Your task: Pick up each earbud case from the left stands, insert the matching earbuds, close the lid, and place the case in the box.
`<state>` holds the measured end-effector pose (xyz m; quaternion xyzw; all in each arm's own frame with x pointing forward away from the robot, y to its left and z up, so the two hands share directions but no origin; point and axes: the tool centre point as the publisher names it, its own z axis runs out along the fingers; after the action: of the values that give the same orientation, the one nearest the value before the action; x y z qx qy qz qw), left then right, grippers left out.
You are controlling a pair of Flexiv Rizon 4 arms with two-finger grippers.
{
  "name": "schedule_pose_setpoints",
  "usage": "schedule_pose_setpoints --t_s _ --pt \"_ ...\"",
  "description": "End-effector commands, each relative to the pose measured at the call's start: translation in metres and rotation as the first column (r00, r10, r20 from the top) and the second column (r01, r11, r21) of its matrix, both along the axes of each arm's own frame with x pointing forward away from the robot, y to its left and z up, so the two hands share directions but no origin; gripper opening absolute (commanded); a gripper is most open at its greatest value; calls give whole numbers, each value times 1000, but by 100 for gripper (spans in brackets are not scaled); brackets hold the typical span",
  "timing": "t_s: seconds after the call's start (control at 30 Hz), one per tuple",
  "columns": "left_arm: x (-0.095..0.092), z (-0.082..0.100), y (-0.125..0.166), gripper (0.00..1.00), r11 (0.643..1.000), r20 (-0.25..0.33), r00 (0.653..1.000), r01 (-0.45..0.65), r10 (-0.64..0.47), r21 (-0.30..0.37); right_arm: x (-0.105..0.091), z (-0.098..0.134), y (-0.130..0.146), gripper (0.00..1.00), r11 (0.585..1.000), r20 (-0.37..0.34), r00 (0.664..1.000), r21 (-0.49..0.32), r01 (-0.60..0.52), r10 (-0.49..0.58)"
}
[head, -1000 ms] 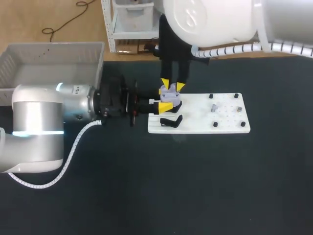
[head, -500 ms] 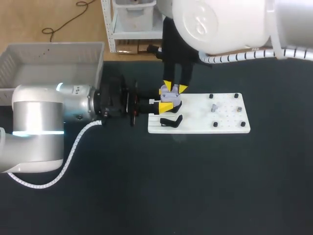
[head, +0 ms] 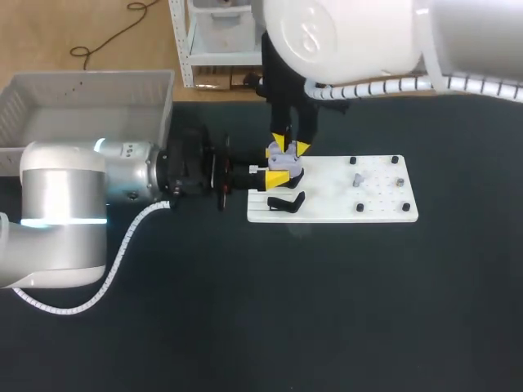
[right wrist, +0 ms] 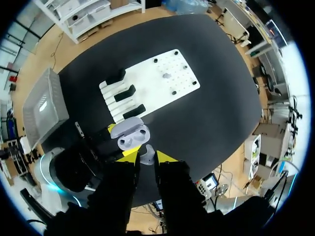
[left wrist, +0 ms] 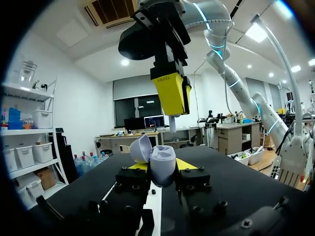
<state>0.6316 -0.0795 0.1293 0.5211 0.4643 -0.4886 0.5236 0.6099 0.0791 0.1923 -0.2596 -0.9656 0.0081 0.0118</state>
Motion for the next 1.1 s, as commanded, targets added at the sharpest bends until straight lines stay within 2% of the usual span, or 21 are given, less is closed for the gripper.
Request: schedule_pose_setpoints --t_s 0.03,0.43,1.1 --pt "-1 0 0 0 1000 2 1000 -5 5 -1 6 0 5 0 999 -17 999 -19 31 -32" --pt "-1 0 0 0 1000 2 1000 -5 5 -1 11 -7 4 0 996 -18 996 -25 89 -89" --pt "-1 0 0 0 1000 2 1000 -5 5 -1 17 -16 3 0 994 -37 994 -24 104 -105"
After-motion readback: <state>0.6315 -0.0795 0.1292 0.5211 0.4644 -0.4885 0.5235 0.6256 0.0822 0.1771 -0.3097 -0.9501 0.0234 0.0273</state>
